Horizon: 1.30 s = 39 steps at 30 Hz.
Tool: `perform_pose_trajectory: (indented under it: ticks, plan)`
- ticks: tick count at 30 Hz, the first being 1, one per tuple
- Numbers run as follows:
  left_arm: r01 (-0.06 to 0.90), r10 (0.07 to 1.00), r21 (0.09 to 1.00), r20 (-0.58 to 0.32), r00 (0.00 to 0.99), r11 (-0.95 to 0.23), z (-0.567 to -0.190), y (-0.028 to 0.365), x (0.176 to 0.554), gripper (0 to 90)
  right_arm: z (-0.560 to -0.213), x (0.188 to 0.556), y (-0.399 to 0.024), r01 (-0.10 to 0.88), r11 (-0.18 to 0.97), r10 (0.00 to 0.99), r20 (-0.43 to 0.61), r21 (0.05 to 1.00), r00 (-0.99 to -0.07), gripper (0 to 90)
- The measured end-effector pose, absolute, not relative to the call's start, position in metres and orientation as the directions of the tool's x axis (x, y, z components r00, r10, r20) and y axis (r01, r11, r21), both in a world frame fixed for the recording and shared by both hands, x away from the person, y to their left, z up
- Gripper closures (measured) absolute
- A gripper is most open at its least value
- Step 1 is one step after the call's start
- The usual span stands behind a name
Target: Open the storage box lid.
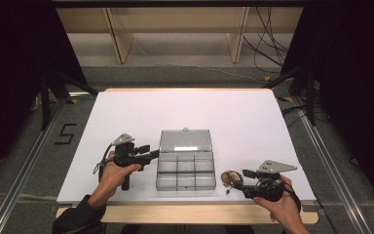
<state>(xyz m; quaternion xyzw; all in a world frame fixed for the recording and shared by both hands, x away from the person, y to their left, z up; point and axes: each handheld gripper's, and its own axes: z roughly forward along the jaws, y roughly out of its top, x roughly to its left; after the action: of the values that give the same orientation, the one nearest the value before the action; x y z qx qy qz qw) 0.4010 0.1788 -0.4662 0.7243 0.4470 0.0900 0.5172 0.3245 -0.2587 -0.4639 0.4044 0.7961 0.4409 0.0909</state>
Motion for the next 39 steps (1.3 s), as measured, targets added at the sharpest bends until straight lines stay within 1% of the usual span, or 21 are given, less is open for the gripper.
perform_pose_trajectory:
  ticks: [1,5,7,8,10,11,12,13,16,17,20,21,23,24,25,26,28,30,36,38,39]
  plan:
    - [0.547,0.741,0.834,-0.322,0.589,-0.071,-0.466,0.18,0.398,43.5,-0.464,0.327,-0.261,0.548,0.29,0.728,0.19,0.785,-0.659,37.8]
    - [0.57,0.744,0.818,-0.335,0.578,-0.074,-0.467,0.184,0.383,41.6,-0.465,0.328,-0.266,0.577,0.253,0.75,0.219,0.776,-0.624,36.9]
    - [0.578,0.741,0.814,-0.354,0.571,-0.057,-0.467,0.185,0.378,40.2,-0.465,0.329,-0.266,0.579,0.24,0.758,0.223,0.779,-0.613,37.2]
    - [0.587,0.727,0.808,-0.372,0.577,-0.052,-0.467,0.186,0.375,39.9,-0.466,0.332,-0.268,0.552,0.251,0.754,0.197,0.795,-0.626,37.3]
    - [0.592,0.72,0.805,-0.379,0.581,-0.054,-0.467,0.187,0.37,39.5,-0.464,0.332,-0.269,0.566,0.244,0.765,0.203,0.787,-0.611,37.3]
    - [0.589,0.723,0.806,-0.374,0.581,-0.056,-0.467,0.187,0.368,39.4,-0.466,0.335,-0.27,0.557,0.242,0.758,0.203,0.794,-0.619,37.3]
    - [0.589,0.721,0.806,-0.374,0.582,-0.057,-0.467,0.187,0.367,39.3,-0.466,0.334,-0.269,0.575,0.232,0.769,0.214,0.785,-0.602,37.3]
    - [0.586,0.725,0.808,-0.366,0.583,-0.062,-0.467,0.187,0.365,39.1,-0.467,0.336,-0.27,0.558,0.241,0.76,0.203,0.794,-0.617,37.3]
    - [0.589,0.727,0.805,-0.361,0.584,-0.073,-0.468,0.186,0.357,38.1,-0.468,0.339,-0.271,0.569,0.253,0.771,0.192,0.782,-0.607,37.0]
    - [0.587,0.725,0.807,-0.364,0.585,-0.069,-0.469,0.185,0.356,37.5,-0.469,0.339,-0.269,0.59,0.242,0.774,0.214,0.77,-0.596,36.9]
    - [0.588,0.726,0.803,-0.347,0.593,-0.096,-0.47,0.186,0.348,36.3,-0.472,0.343,-0.267,0.574,0.253,0.754,0.213,0.779,-0.621,36.4]
    - [0.586,0.726,0.806,-0.35,0.593,-0.09,-0.47,0.185,0.346,35.8,-0.471,0.342,-0.264,0.598,0.24,0.759,0.236,0.765,-0.607,36.3]
    - [0.585,0.728,0.805,-0.342,0.594,-0.099,-0.47,0.186,0.341,35.1,-0.472,0.346,-0.264,0.586,0.268,0.759,0.207,0.765,-0.618,35.6]
    - [0.584,0.733,0.806,-0.341,0.589,-0.094,-0.47,0.186,0.34,34.9,-0.472,0.344,-0.261,0.612,0.245,0.76,0.243,0.752,-0.602,35.5]
    - [0.583,0.729,0.807,-0.342,0.592,-0.095,-0.47,0.187,0.338,34.6,-0.474,0.347,-0.261,0.588,0.26,0.754,0.219,0.766,-0.619,35.4]
    - [0.583,0.732,0.806,-0.338,0.591,-0.099,-0.47,0.187,0.336,34.2,-0.474,0.348,-0.262,0.587,0.269,0.755,0.212,0.764,-0.621,35.3]
    - [0.582,0.734,0.808,-0.34,0.588,-0.092,-0.47,0.187,0.333,33.3,-0.475,0.348,-0.259,0.616,0.249,0.758,0.246,0.748,-0.605,34.9]
    - [0.572,0.731,0.813,-0.325,0.6,-0.108,-0.471,0.186,0.33,32.7,-0.477,0.352,-0.259,0.589,0.275,0.74,0.223,0.76,-0.634,34.4]
    - [0.564,0.731,0.808,-0.279,0.622,-0.172,-0.473,0.182,0.321,29.3,-0.478,0.354,-0.254,0.603,0.284,0.748,0.221,0.746,-0.626,32.6]
    - [0.558,0.732,0.811,-0.269,0.626,-0.179,-0.473,0.181,0.317,28.5,-0.479,0.353,-0.249,0.626,0.265,0.742,0.26,0.733,-0.618,32.6]
    - [0.557,0.73,0.809,-0.264,0.63,-0.188,-0.473,0.181,0.316,28.1,-0.479,0.355,-0.249,0.608,0.285,0.741,0.233,0.741,-0.63,32.6]
